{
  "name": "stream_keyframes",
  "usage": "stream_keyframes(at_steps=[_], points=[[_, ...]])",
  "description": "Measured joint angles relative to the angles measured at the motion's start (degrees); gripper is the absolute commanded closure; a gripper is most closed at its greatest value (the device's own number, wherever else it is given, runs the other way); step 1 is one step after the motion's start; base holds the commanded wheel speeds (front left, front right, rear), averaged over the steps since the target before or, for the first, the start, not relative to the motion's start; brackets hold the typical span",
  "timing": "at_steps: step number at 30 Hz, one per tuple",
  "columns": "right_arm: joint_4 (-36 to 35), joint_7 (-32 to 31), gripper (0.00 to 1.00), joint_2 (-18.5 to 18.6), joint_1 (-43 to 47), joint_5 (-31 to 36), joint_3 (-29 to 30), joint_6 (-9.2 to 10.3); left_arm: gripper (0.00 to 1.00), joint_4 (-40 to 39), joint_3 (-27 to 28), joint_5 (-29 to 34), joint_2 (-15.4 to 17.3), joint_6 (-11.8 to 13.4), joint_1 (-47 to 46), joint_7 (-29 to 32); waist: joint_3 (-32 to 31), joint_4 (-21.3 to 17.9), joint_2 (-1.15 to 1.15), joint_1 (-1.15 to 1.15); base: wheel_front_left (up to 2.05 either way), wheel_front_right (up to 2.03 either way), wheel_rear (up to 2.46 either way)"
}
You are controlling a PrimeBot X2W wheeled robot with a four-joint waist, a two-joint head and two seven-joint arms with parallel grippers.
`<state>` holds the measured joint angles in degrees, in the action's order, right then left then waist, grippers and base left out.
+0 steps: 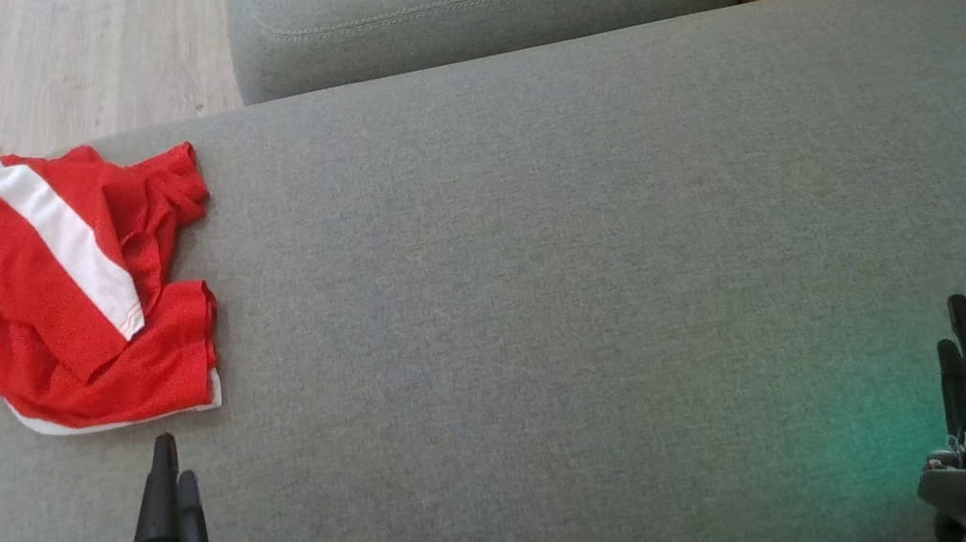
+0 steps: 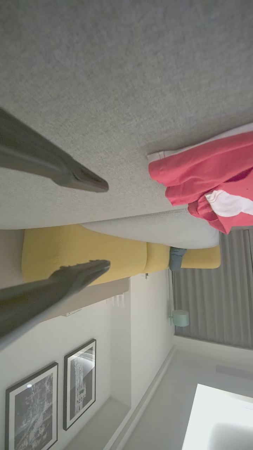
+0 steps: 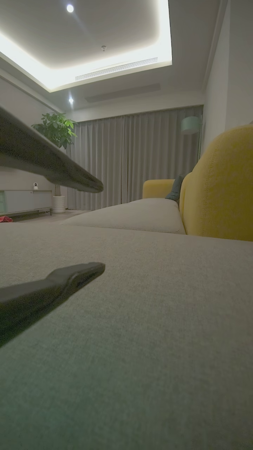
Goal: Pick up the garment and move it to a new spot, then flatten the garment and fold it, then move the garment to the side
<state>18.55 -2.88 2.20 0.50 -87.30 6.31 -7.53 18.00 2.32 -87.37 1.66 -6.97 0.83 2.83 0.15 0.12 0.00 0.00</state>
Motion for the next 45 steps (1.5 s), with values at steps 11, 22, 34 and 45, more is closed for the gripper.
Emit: stream_keyframes(at_steps=[11, 22, 34, 45], points=[[-3.08, 1.57, 0.0, 0.01, 0.01, 7.9, -0.41, 0.0, 0.0, -3.07, -1.6, 7.66, 0.01, 0.64, 0.01, -1.94, -0.16, 0.18, 0.0, 0.0, 0.0, 0.0, 0.0], [-5.36, 3.49, 0.0, 0.01, 0.06, 17.51, -1.52, 0.0, 0.0, -4.94, -3.6, 16.81, 0.05, 1.43, 0.04, -3.52, -0.39, 0.28, 0.0, 0.0, 0.0, 0.0, 0.0], [-6.89, 5.38, 0.0, 0.01, 0.18, 28.47, -3.44, 0.0, 0.0, -6.98, -5.93, 29.63, 0.1, 1.51, 0.07, -5.46, -0.66, 0.25, 0.0, 0.0, 0.0, 0.0, 0.0], [-8.1, 7.22, 0.0, 0.02, 0.25, 38.41, -4.82, 0.0, 0.0, -8.76, -7.34, 39.97, 0.13, 2.94, 0.31, -7.09, -0.96, 0.11, 0.0, 0.0, 0.0, 0.0, 0.0]])
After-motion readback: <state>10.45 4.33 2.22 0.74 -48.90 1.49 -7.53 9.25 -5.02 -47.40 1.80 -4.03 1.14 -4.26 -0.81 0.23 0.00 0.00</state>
